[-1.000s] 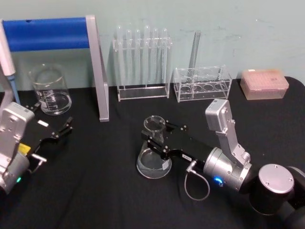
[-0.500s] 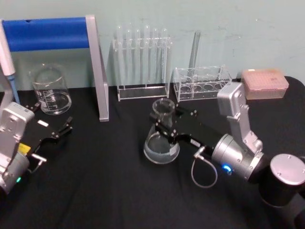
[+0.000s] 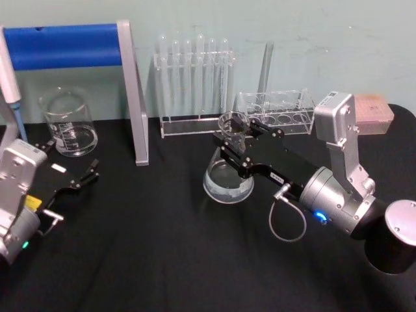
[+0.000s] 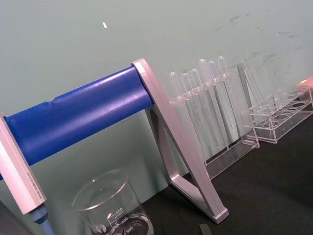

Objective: Grasp the erlenmeyer flask with one hand, shake it three times, then place it back.

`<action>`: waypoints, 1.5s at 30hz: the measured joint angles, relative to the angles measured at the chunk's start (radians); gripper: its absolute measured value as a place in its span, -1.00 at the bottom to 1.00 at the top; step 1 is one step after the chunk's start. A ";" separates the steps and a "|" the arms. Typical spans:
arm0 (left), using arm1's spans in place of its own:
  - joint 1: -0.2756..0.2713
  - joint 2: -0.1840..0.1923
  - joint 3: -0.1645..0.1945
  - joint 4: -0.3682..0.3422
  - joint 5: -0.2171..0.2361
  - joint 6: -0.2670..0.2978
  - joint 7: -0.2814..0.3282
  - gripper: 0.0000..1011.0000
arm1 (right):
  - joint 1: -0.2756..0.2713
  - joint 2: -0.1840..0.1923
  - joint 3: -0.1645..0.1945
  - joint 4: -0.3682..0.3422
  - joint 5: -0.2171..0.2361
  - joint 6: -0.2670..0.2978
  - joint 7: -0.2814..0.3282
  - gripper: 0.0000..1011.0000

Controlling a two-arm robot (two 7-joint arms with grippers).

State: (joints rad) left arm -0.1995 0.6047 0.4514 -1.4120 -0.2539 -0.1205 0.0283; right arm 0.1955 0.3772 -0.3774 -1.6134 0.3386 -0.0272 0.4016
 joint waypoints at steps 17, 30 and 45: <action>0.000 0.000 0.000 0.000 0.000 0.000 0.000 0.98 | -0.002 -0.009 0.005 0.004 -0.001 0.008 -0.003 -0.11; 0.000 0.000 0.000 0.000 0.000 0.000 0.000 0.98 | -0.002 -0.014 -0.005 0.008 0.001 0.011 0.010 -0.11; 0.000 0.000 0.000 0.000 0.000 0.000 0.000 0.98 | -0.001 -0.021 -0.102 -0.026 0.029 0.023 0.091 -0.11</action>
State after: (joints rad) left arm -0.1995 0.6047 0.4514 -1.4120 -0.2539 -0.1205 0.0283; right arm 0.1940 0.3564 -0.4795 -1.6392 0.3677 -0.0043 0.4925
